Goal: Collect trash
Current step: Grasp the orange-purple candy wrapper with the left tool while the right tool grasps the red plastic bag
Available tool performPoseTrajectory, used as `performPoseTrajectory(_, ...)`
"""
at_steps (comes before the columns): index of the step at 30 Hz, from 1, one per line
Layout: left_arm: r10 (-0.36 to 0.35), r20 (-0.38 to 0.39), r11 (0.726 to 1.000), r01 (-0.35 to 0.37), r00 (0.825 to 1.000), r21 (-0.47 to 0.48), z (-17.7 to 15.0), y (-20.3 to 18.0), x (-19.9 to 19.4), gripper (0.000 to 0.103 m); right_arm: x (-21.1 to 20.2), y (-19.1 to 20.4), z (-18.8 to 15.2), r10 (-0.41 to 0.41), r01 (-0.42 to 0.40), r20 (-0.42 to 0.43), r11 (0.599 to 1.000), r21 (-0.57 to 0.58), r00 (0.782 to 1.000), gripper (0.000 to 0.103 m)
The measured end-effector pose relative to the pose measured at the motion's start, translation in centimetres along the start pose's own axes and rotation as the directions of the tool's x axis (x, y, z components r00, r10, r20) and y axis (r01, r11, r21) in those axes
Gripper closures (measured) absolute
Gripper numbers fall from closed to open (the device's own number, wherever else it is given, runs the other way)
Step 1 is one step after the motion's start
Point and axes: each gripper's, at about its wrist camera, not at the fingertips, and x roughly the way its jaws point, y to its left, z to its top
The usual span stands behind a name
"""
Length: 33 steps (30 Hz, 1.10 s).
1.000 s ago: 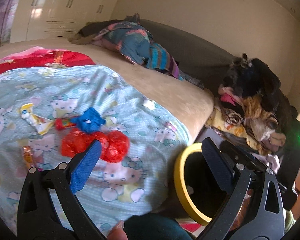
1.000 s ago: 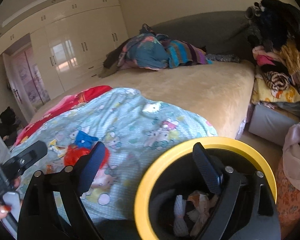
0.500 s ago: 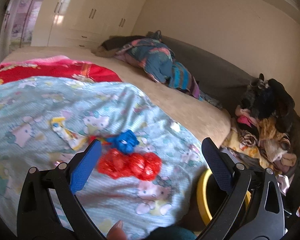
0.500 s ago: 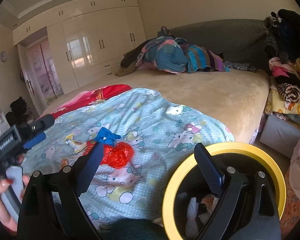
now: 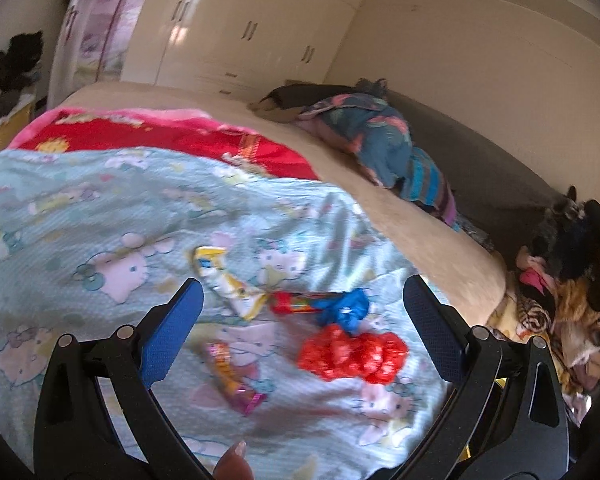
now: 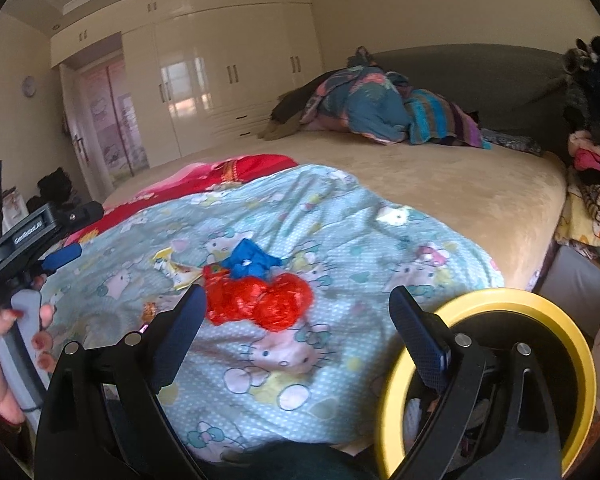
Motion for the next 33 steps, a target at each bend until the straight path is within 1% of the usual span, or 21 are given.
performPoseTrajectory(6,0.055,-0.044,0.998,-0.056,0.998,-0.032,0.3,3.1,0.6,0.011,1.5,1.5,-0.3,0.01,-0.011,-0.021,1.0,-0.028,1.0,0.013)
performPoseTrajectory(8,0.068,-0.067,0.996,-0.071,0.995,-0.048,0.2,4.2,0.9,0.011,2.0,1.7,-0.4,0.005,-0.006,-0.027,1.0,-0.029,1.0,0.011)
performPoseTrajectory(9,0.072,-0.075,0.996,-0.076,0.995,-0.054,0.1,4.5,1.0,0.011,2.2,1.7,-0.4,0.002,-0.003,-0.026,1.0,-0.029,1.0,0.009)
performPoseTrajectory(12,0.078,-0.115,0.994,-0.086,0.99,-0.063,-0.3,5.6,1.7,0.011,2.8,1.7,-0.5,-0.003,0.002,-0.036,1.0,-0.027,0.999,0.009)
performPoseTrajectory(16,0.071,-0.195,0.994,-0.084,0.978,-0.062,-1.3,6.2,3.0,0.011,4.0,1.5,-0.7,-0.013,0.013,-0.054,1.0,-0.011,0.998,0.009)
performPoseTrajectory(18,0.057,-0.242,0.995,-0.076,0.969,-0.069,-1.9,6.3,3.8,0.011,4.6,1.3,-0.8,-0.017,0.017,-0.065,1.0,0.0,0.998,0.009)
performPoseTrajectory(20,0.028,-0.272,0.995,-0.051,0.962,-0.08,-2.4,6.2,4.3,0.012,5.2,1.0,-0.9,-0.024,0.024,-0.078,1.0,0.008,0.997,0.009)
performPoseTrajectory(24,-0.022,-0.331,0.997,-0.005,0.943,-0.08,-3.2,5.6,5.3,0.023,6.6,0.5,-1.2,-0.028,0.032,-0.105,0.999,0.036,0.994,0.009)
performPoseTrajectory(25,-0.046,-0.357,0.996,0.016,0.933,-0.085,-3.4,5.5,5.7,0.023,7.0,0.3,-1.3,-0.024,0.029,-0.114,0.999,0.044,0.993,0.009)
performPoseTrajectory(27,-0.067,-0.391,0.995,0.033,0.918,-0.094,-3.9,5.4,6.3,0.024,7.8,0.2,-1.4,-0.019,0.026,-0.13,0.998,0.054,0.991,0.009)
performPoseTrajectory(28,-0.075,-0.419,0.994,0.037,0.905,-0.099,-4.2,5.4,6.8,0.024,8.3,0.2,-1.5,-0.018,0.027,-0.139,0.998,0.058,0.99,0.009)
performPoseTrajectory(29,-0.077,-0.432,0.994,0.036,0.899,-0.102,-4.4,5.4,7.2,0.025,8.6,0.2,-1.6,-0.018,0.027,-0.144,0.998,0.06,0.989,0.009)
performPoseTrajectory(32,-0.083,-0.484,0.992,0.024,0.871,-0.126,-5.1,5.8,8.4,0.025,10.0,0.4,-1.7,-0.011,0.023,-0.165,0.997,0.071,0.986,0.009)
performPoseTrajectory(33,-0.085,-0.494,0.991,0.022,0.865,-0.132,-5.2,5.9,8.7,0.025,10.3,0.4,-1.8,-0.009,0.021,-0.169,0.997,0.073,0.986,0.009)
